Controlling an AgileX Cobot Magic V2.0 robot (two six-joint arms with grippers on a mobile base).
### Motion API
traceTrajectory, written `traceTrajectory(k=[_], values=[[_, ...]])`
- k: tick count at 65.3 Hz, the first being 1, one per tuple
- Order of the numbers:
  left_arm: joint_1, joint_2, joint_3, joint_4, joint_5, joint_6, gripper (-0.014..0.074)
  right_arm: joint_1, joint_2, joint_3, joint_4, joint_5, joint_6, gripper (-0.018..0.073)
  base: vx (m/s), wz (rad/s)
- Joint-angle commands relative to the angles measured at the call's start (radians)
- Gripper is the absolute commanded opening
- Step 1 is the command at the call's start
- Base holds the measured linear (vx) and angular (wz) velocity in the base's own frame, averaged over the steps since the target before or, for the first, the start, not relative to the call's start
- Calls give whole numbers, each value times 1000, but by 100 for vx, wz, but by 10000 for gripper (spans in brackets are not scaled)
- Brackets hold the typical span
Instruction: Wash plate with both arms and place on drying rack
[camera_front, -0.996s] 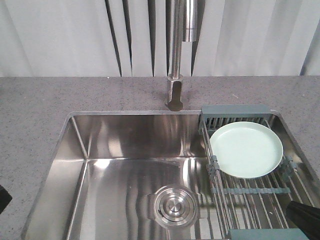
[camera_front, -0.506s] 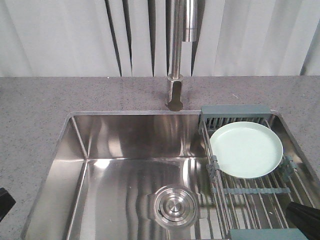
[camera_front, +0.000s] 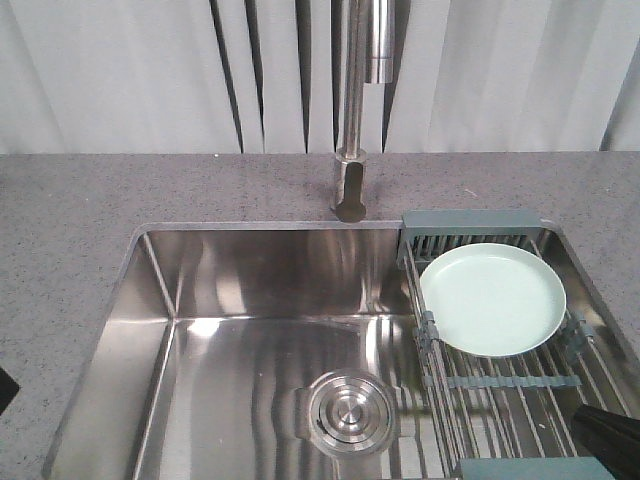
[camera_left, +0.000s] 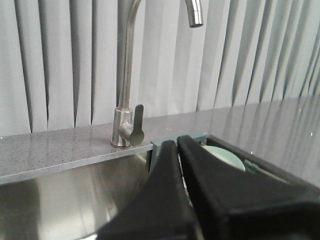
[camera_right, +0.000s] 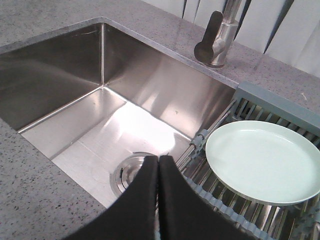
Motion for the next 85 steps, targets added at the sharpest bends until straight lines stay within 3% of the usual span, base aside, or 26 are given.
traceTrajectory(k=[1,6,12,15,20,26,32,40,64,75,85], values=[[2,20,13,-209,82,44,-6,3,14,-25,27,-49,-10,-1,0,0],[2,20,52,-338,95,252,-6,3,14,-25,28,-49,-10,-1,0,0],[2,20,99,-515,105,668,-6,3,14,-25,28,-49,-10,-1,0,0],[2,20,121,-656,136,889,-6,3,14,-25,28,-49,-10,-1,0,0],[2,20,156,-914,214,1157,-6,3,14,-25,28,-49,-10,-1,0,0],[2,20,178,-1224,367,1368,-6,3,14,-25,28,-49,-10,-1,0,0],[2,18,178,-1419,568,1514,-6,3,14,-25,28,-49,-10,-1,0,0],[2,-8,184,-1445,718,1610,-6,3,14,-25,28,-49,-10,-1,0,0],[2,-232,253,-1446,721,1706,-6,3,14,-25,28,-49,-10,-1,0,0],[1,-228,253,-1441,705,1707,-6,3,14,-25,28,-47,-10,-1,0,0],[1,-228,253,-1375,705,1707,-6,3,14,-25,28,-46,-10,-1,0,0]])
